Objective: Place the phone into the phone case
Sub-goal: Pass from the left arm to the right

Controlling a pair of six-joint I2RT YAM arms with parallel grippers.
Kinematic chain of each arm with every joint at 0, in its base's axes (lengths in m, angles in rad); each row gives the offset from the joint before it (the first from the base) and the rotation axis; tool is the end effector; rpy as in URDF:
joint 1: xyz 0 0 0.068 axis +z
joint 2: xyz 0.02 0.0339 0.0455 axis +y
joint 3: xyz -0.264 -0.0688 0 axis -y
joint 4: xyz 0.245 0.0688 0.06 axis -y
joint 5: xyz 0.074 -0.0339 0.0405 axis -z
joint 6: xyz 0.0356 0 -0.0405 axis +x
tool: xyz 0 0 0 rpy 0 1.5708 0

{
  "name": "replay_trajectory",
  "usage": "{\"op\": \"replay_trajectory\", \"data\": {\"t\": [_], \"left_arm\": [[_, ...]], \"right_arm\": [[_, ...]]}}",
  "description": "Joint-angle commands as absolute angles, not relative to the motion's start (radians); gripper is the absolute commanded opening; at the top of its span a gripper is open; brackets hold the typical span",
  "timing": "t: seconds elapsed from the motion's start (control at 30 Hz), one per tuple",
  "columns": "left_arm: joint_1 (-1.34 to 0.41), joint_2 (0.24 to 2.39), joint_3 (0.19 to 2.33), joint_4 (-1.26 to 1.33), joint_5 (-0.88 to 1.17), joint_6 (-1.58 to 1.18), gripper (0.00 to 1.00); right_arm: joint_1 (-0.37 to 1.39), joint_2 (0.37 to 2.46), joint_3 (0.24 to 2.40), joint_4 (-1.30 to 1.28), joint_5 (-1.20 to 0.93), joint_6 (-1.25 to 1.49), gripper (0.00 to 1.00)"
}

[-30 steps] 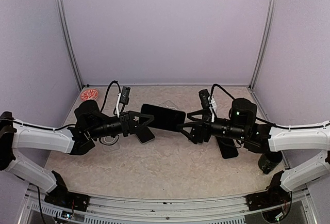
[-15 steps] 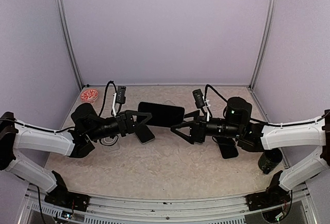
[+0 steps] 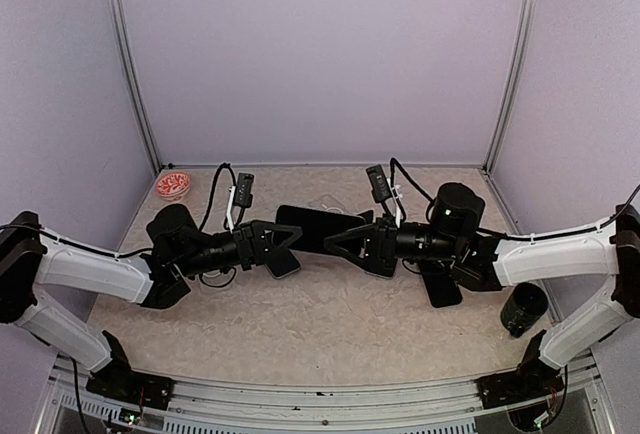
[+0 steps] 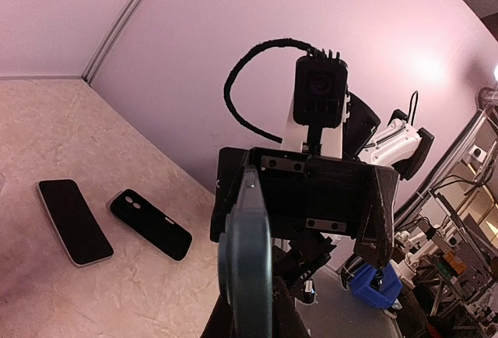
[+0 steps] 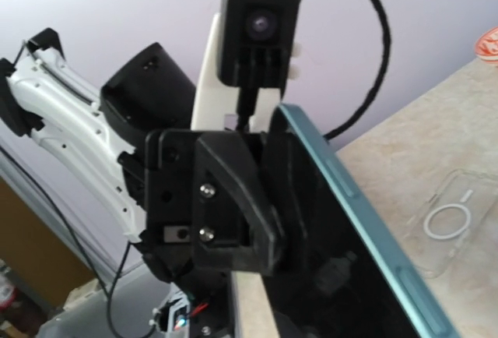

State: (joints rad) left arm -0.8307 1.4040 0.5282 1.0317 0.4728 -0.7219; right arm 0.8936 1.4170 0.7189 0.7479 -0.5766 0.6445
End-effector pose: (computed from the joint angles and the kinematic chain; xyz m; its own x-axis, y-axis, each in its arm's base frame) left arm 0.1793 -0.2203 0.2405 -0.5563 -0.2633 -0.7882 0.7903 0.1255 -0.5997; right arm 0.1788 0.2534 0.2680 -0.5726 0.0917 -0.8147 -0.8138 0.0574 0.5784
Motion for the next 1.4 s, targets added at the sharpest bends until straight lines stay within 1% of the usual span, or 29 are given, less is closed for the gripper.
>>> {"op": "replay_trajectory", "data": {"t": [0.0,0.2,0.37,0.47,0.77,0.97,1.07,1.1,1.17,1.23,1.27,1.37], "left_arm": [[-0.838,1.412,0.569,1.134,0.469,-0.734,0.0],[-0.838,1.419,0.56,1.141,0.451,-0.736,0.0],[-0.838,1.431,0.56,1.148,0.451,-0.742,0.0],[-0.838,1.434,0.56,1.151,0.448,-0.745,0.0],[-0.831,1.434,0.557,1.146,0.449,-0.745,0.0],[-0.824,1.43,0.548,1.144,0.446,-0.751,0.0],[-0.822,1.433,0.548,1.144,0.448,-0.754,0.0],[-0.821,1.433,0.548,1.142,0.449,-0.754,0.01],[-0.82,1.434,0.548,1.142,0.447,-0.757,0.04],[-0.819,1.434,0.548,1.141,0.449,-0.758,0.11],[-0.817,1.434,0.547,1.139,0.449,-0.757,0.16],[-0.812,1.432,0.54,1.128,0.446,-0.756,0.35]], "right_arm": [[0.887,1.439,0.737,0.829,-0.625,0.695,0.92],[0.887,1.449,0.726,0.867,-0.64,0.714,0.85],[0.887,1.459,0.724,0.888,-0.654,0.729,0.77],[0.887,1.47,0.724,0.899,-0.663,0.738,0.71],[0.887,1.489,0.716,0.928,-0.686,0.755,0.42],[0.881,1.474,0.707,0.923,-0.682,0.747,0.13],[0.88,1.473,0.709,0.927,-0.69,0.75,0.02],[0.879,1.474,0.709,0.93,-0.692,0.751,0.0],[0.879,1.474,0.709,0.935,-0.696,0.755,0.0],[0.877,1.471,0.707,0.943,-0.699,0.758,0.0],[0.877,1.47,0.706,0.944,-0.702,0.758,0.0],[0.875,1.463,0.704,0.938,-0.699,0.753,0.0]]}}
